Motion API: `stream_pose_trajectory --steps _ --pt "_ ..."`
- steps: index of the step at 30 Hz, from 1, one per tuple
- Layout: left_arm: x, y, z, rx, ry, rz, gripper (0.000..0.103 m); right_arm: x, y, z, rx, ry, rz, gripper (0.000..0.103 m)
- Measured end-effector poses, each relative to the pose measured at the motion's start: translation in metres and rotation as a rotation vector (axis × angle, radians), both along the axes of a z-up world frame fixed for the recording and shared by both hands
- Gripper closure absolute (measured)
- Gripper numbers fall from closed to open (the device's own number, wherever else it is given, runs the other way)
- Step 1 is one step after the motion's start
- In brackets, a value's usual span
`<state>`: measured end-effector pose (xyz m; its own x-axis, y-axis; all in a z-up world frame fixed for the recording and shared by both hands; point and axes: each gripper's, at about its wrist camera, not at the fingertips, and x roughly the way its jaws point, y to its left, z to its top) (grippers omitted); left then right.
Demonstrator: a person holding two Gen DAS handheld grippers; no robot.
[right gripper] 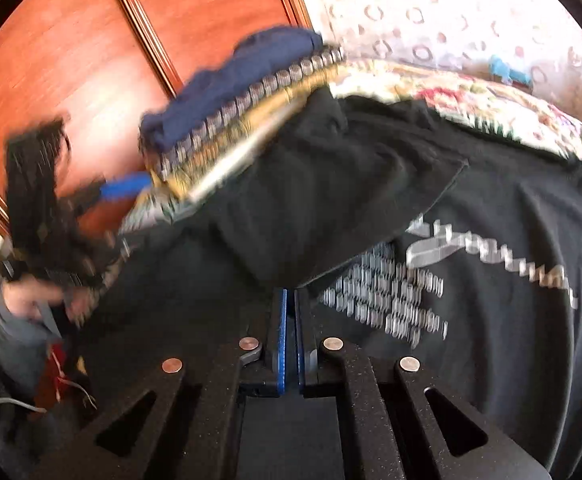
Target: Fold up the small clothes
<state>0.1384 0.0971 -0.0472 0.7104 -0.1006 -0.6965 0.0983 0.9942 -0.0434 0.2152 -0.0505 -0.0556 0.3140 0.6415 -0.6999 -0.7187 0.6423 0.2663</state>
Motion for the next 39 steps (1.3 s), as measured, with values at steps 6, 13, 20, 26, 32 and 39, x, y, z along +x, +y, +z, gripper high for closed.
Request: stream_pose_trajectory --steps 6,13,20,26,32,39 --pt "0.006 -0.018 0.014 -0.002 -0.057 -0.027 0.0 -0.005 -0.012 -0.008 -0.012 -0.018 -0.078 0.094" --pt "0.026 -0.057 0.019 0.024 -0.05 -0.122 0.0 -0.011 -0.06 0.005 0.007 -0.067 -0.192 0.093" --pt "0.052 -0.102 0.018 -0.022 -0.025 -0.228 0.0 -0.021 -0.117 0.021 -0.015 -0.123 -0.323 0.092" --pt "0.077 -0.143 0.012 -0.006 0.005 -0.282 0.0 -0.025 -0.185 0.031 -0.02 -0.164 -0.452 0.035" --pt "0.093 -0.185 0.0 0.046 0.051 -0.347 0.0 -0.021 -0.263 0.027 -0.058 -0.169 -0.645 0.033" --pt "0.101 -0.206 -0.015 0.08 0.12 -0.392 0.0 -0.017 -0.318 0.008 -0.073 -0.062 -0.746 0.033"
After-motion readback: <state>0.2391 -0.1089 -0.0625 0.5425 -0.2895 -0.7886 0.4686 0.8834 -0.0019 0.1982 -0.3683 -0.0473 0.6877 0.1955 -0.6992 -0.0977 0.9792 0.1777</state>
